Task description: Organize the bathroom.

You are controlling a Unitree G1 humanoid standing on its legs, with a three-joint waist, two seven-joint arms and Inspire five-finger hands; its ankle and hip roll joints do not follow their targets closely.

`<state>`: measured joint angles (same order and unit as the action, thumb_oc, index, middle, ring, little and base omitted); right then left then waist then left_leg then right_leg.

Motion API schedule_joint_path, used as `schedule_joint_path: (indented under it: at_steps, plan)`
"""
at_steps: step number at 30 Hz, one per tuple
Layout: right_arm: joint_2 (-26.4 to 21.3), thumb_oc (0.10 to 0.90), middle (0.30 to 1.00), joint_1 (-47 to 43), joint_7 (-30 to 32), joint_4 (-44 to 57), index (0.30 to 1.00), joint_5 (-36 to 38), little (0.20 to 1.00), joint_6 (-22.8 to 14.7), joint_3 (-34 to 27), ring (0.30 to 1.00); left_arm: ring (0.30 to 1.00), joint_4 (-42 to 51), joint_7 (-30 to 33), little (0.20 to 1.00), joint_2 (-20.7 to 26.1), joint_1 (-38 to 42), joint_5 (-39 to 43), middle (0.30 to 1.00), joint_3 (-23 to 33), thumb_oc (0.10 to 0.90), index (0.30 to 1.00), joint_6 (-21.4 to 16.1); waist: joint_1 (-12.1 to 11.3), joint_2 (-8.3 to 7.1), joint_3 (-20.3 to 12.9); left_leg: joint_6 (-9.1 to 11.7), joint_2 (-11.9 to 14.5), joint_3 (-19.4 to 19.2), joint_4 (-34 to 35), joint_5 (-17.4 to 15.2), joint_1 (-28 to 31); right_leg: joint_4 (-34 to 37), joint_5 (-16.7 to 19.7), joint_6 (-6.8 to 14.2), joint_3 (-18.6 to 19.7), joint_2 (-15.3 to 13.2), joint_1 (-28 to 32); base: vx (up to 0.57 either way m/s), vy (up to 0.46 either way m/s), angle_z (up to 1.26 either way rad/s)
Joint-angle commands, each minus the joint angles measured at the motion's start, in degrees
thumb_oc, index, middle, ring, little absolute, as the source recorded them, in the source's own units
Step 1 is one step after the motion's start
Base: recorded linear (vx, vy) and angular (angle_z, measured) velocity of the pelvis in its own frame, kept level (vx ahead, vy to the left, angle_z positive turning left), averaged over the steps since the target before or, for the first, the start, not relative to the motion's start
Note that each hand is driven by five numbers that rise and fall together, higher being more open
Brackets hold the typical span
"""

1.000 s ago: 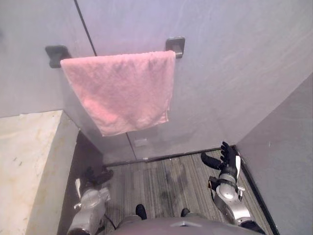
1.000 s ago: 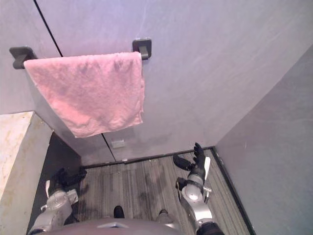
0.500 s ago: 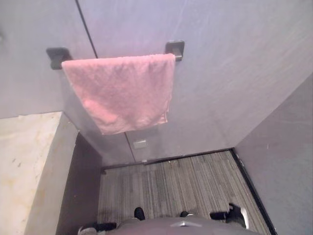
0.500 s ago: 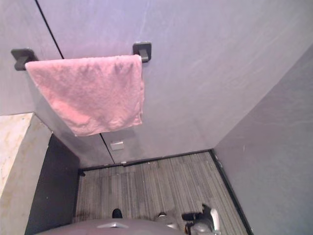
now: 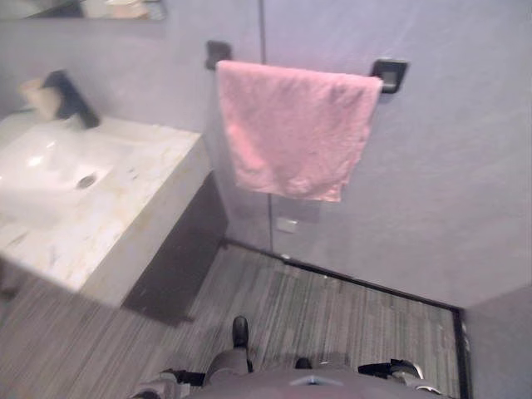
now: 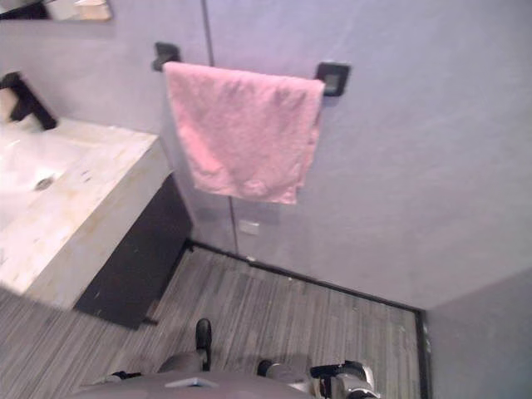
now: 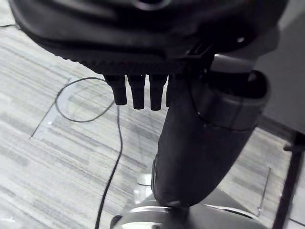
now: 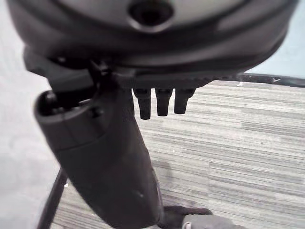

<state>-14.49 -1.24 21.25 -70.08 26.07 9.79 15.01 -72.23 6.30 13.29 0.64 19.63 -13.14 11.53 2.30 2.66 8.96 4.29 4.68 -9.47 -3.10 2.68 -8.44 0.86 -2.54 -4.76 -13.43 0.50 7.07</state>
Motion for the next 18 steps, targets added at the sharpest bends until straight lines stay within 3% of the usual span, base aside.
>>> schedule_joint_path:
  at_steps: [1,4,5,6,7,11,14,18]
  plan:
    - [-0.5,0.8,0.9,-1.9,0.5,-1.6,0.9,-1.8,0.9,1.6,-1.4,0.9,0.9,-0.5,1.1,0.9,-0.1,-0.2,0.3,0.9,0.3,0.8,0.9,-0.8,1.3,-1.91,2.1,-3.3,-3.2,-0.7,-4.9,-1.3,1.4,-2.6,-3.5,6.1,4.0,0.5,0.4,-0.31,0.114,0.56]
    - [-0.2,0.8,0.9,-2.0,-0.1,-2.5,0.9,-5.7,0.9,3.1,-1.0,0.9,0.9,-0.7,1.4,0.9,0.1,-0.9,1.0,0.9,2.8,0.8,0.9,-1.1,1.8,-3.22,0.9,-4.7,-3.4,-1.6,-8.7,-6.5,4.7,-1.2,-1.5,6.9,2.7,-2.1,-1.2,-0.31,0.139,0.51]
    - [-0.3,0.8,0.9,-2.0,0.8,-2.3,0.9,-11.1,0.9,3.4,-0.8,0.9,0.9,-1.0,1.6,0.9,0.2,-1.0,0.8,0.9,3.5,0.8,0.9,-1.3,2.1,-3.43,0.5,-4.5,-2.7,-2.1,-10.0,-7.4,5.9,-0.9,-1.3,7.1,2.3,-2.7,-1.5,-0.27,0.168,0.54]
    - [-0.9,0.8,0.9,-2.4,-0.6,-1.2,0.9,-23.7,0.9,4.5,1.7,0.9,0.9,-0.9,1.7,0.9,0.3,-1.2,0.3,0.9,4.3,0.8,0.9,-1.3,2.7,-3.53,0.1,-3.9,-1.3,-2.4,-11.4,-7.6,8.0,0.0,-0.8,7.2,2.3,-3.2,-1.8,-0.32,0.233,0.75]
    - [-1.7,0.8,0.9,-2.7,-1.6,0.2,0.9,-24.7,0.9,6.3,4.4,0.9,0.9,-0.6,1.9,0.9,0.4,-1.0,0.3,0.9,4.8,0.8,0.9,-0.6,3.2,-3.63,-0.7,-3.0,0.2,-2.6,-12.1,-6.7,9.6,1.1,0.0,7.2,2.1,-3.8,-2.5,-0.29,0.242,0.7]
    - [-2.5,0.8,0.9,-4.0,-1.4,0.0,0.9,-20.7,0.9,8.3,4.1,0.9,0.9,-1.4,1.8,0.9,-0.1,-0.8,1.7,0.9,5.4,0.8,0.9,-0.2,3.8,-3.18,-1.7,-0.9,3.0,-1.8,-11.1,-5.5,14.1,2.1,1.6,7.5,2.1,-4.9,-4.0,-0.2,0.275,0.9]
    - [-2.7,0.8,0.9,-4.6,-2.4,-0.7,0.9,-18.5,0.9,9.4,3.3,0.9,0.9,-1.7,1.8,0.9,-0.7,-0.7,0.5,0.9,5.5,0.8,0.9,-0.2,4.2,-2.45,-2.1,-0.9,3.0,-1.9,-8.1,-6.7,16.7,1.1,2.7,8.4,2.1,-6.3,-6.1,-0.17,0.384,1.27]
    - [-2.8,0.8,0.9,-5.3,-1.0,-1.9,0.9,-14.5,0.9,9.8,0.3,0.9,0.9,-1.3,1.4,0.9,-0.6,-0.4,-0.8,0.9,3.7,0.8,0.9,1.3,5.7,-0.49,-1.9,-2.6,0.9,-4.6,-0.6,-10.8,19.3,-4.2,4.8,12.7,3.0,-11.0,-12.2,-0.16,0.508,0.46]
